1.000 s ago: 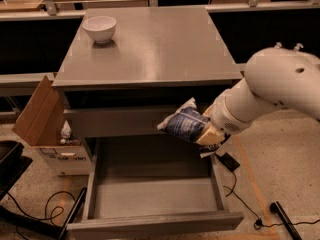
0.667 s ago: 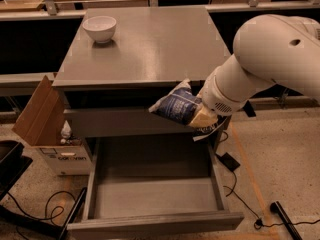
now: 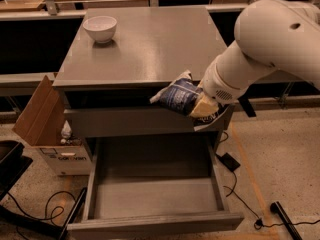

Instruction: Pick blue chip bag from middle drawer and place on counter

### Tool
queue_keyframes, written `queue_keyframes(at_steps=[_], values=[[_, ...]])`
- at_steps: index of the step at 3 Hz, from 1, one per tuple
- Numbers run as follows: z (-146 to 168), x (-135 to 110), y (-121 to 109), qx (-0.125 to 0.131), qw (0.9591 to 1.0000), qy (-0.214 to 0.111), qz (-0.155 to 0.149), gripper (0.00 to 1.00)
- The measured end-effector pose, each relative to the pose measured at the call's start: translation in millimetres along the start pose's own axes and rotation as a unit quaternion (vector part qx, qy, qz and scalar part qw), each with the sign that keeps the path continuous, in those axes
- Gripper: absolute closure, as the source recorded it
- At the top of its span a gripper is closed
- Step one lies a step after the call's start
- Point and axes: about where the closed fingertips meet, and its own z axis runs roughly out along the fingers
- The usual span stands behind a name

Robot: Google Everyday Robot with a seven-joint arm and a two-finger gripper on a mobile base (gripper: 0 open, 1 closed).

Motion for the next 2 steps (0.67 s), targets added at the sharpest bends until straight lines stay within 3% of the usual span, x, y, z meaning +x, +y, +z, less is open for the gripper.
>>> queue_keyframes(at_steps=[1,2], values=[[0.8,8.2,-43.8,-0.013,0.9996,0.022,0.011,1.00],[14.5,30.1,-86.0,-0.049,0.9968,0.061,0.020,1.00]])
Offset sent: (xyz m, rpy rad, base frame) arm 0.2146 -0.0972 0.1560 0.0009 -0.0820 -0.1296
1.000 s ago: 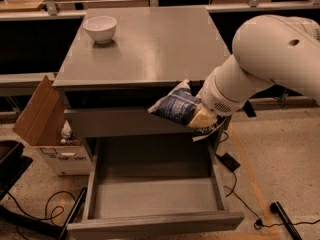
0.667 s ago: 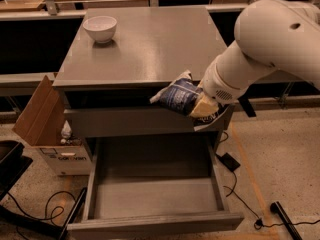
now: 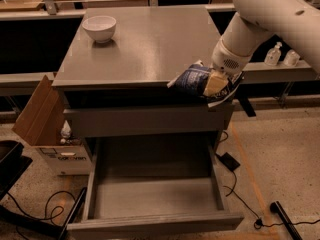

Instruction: Pick blue chip bag from middle drawer and place on counter

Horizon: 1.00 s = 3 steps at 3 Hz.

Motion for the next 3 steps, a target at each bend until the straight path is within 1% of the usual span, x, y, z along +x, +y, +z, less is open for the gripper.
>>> queue_keyframes(at_steps=[1,2,3], values=[[4.9,12.3,-39.8,-0.023,0.9992,0.033,0.008,1.00],[-29.5,-0.6,-80.5,0.011,0.9990,0.042,0.014,1.00],[-129.7,-30.5,-122.4,0.130,0.9909,0.018,0.030,1.00]])
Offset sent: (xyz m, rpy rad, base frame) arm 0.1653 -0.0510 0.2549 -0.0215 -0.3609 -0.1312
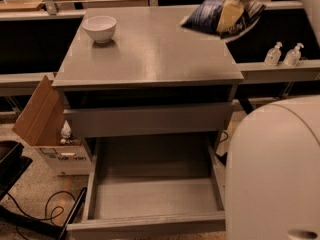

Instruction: Pick blue chip bag from middle drawer and place on counter

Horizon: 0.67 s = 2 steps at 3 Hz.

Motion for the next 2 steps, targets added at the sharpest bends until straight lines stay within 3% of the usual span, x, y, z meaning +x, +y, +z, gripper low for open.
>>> queue_keyframes(at_steps=[1,2], values=[[-55.4,-8.2,-31.1,0.079,0.9965,-0.018,0.021,1.00],[-58.2,-9.0,-33.3,0.083,0.9961,-0.020,0.022,1.00]])
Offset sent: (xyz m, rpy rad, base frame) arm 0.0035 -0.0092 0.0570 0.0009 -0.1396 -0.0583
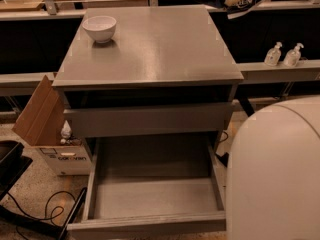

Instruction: Pick blue chip bag from middle drawer and place on counter

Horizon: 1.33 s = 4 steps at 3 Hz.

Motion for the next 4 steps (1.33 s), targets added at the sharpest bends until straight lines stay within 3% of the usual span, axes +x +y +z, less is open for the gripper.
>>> queue_keyframes(at_steps=[1,3,4], values=[[17.6,-7.5,-0.1,-0.002,0.9999,-0.013,0.002,1.00],[84.1,-40.5,-23.4,0.032,0.9988,-0.032,0.018,1.00],[116.6,-44.9,-30.3,0.039,0.9971,-0.045,0.047,1.00]])
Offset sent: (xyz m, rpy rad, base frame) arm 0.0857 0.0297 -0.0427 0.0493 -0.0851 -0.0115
